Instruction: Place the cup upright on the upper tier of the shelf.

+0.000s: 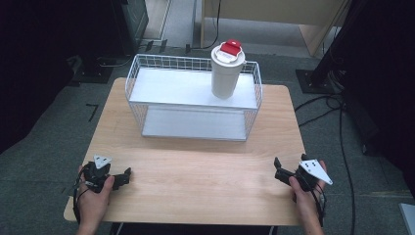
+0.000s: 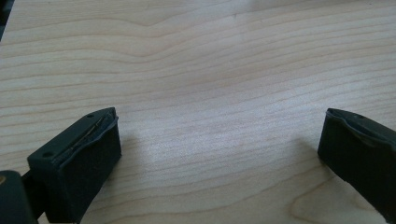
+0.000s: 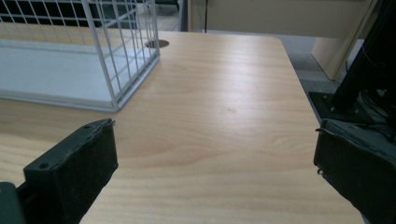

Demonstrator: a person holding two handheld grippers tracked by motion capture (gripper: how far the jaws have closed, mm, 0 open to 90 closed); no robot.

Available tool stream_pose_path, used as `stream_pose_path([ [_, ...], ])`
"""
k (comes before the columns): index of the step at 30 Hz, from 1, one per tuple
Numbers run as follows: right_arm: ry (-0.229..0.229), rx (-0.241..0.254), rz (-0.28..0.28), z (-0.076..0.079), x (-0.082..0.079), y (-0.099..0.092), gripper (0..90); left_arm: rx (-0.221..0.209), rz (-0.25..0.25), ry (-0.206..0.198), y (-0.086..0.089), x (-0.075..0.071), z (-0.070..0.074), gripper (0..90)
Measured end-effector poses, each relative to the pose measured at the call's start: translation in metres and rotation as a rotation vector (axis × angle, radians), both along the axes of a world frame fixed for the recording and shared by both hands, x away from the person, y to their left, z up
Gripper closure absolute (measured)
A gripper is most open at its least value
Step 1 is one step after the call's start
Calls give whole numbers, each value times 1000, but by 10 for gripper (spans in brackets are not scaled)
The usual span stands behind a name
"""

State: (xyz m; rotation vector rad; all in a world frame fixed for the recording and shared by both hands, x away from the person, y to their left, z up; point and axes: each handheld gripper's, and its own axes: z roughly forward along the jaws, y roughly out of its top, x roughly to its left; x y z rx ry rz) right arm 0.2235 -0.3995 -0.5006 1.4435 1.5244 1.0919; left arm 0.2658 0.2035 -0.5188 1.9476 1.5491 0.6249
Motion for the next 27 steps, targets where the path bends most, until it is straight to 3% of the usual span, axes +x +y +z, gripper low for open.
stream_pose_path([
  [8,63,-67,-19,-11,-10,-3,0,0,0,0,0,0,0,0],
  [15,132,-74,-46,-19,-11,-5,0,1,2,1,0,0,0,0],
  [19,149,-66,-52,-19,-14,-7,0,1,2,1,0,0,0,0],
  [27,326,-63,-37,-23,-24,-12,40,0,2,0,0,0,0,0],
])
